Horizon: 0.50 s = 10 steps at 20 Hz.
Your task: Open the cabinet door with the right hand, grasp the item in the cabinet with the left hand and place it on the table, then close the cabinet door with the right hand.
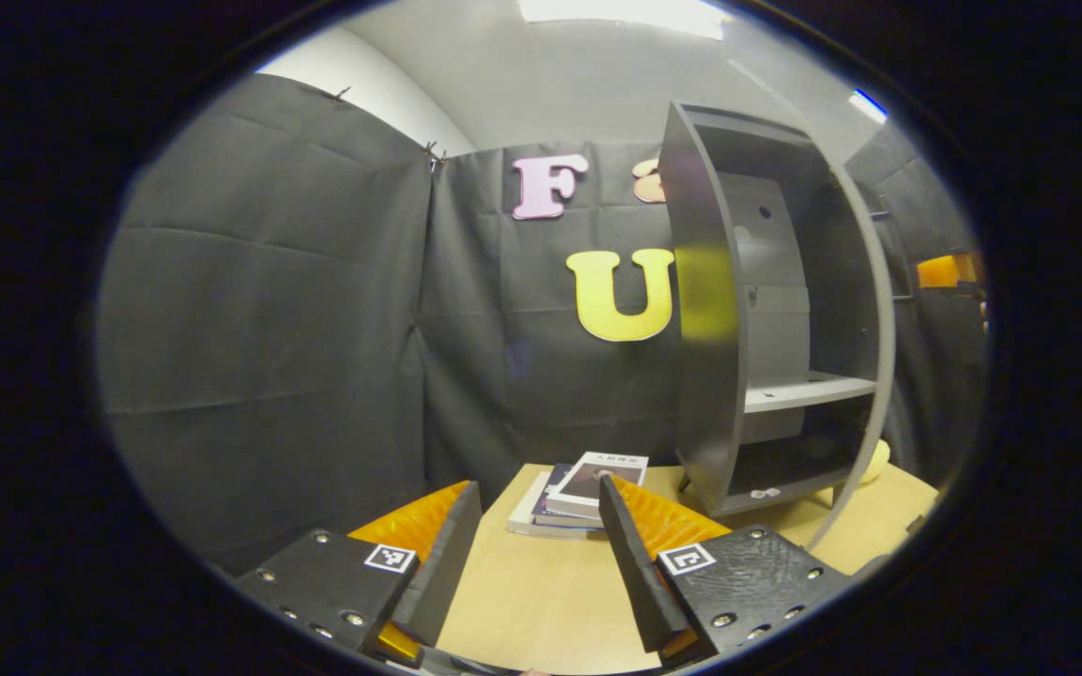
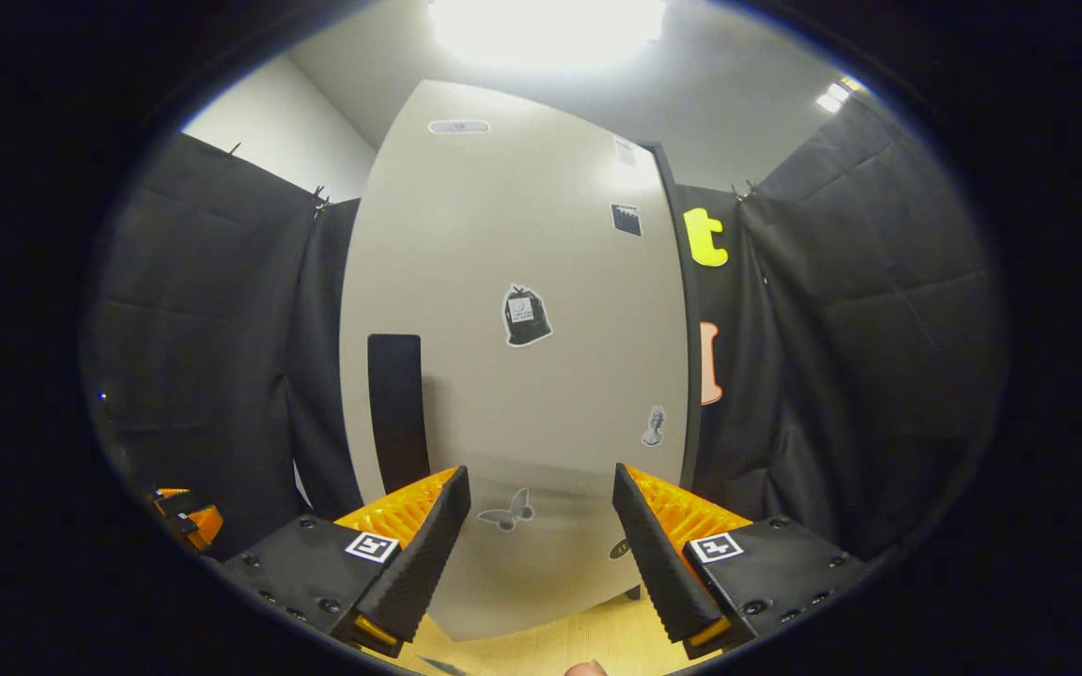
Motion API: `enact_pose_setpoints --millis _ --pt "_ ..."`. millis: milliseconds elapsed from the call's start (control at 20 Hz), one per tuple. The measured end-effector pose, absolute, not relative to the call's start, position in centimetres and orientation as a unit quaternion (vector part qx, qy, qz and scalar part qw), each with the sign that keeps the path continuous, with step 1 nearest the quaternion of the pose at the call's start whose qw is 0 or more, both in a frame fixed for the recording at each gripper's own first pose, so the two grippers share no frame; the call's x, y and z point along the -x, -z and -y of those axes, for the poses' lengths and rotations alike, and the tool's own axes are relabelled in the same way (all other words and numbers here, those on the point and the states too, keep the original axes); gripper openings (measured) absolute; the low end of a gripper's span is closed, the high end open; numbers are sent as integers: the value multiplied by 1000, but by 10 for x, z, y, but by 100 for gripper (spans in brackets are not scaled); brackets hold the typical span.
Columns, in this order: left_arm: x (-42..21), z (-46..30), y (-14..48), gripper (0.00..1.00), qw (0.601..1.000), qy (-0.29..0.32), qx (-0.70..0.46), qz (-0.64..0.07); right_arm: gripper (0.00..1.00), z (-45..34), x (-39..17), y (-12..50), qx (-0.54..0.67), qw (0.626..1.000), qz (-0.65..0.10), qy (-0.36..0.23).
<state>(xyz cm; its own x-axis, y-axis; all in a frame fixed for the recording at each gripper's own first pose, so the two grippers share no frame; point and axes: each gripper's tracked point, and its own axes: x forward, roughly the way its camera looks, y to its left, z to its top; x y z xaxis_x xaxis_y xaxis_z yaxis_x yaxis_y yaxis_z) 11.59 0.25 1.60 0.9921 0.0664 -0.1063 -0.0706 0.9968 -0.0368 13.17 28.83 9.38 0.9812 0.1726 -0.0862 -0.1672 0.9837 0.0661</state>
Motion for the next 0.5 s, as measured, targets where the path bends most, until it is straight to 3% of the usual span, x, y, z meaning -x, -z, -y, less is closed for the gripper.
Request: enact_pose_setpoints --millis 250,500 --pt "-115 6 -28 81 999 -33 14 -41 96 -276 -125 -96 -41 993 -38 -101" --pt "-108 44 -56 76 1000 -15 3 -23 95 -236 -126 -93 -46 993 -43 -100"
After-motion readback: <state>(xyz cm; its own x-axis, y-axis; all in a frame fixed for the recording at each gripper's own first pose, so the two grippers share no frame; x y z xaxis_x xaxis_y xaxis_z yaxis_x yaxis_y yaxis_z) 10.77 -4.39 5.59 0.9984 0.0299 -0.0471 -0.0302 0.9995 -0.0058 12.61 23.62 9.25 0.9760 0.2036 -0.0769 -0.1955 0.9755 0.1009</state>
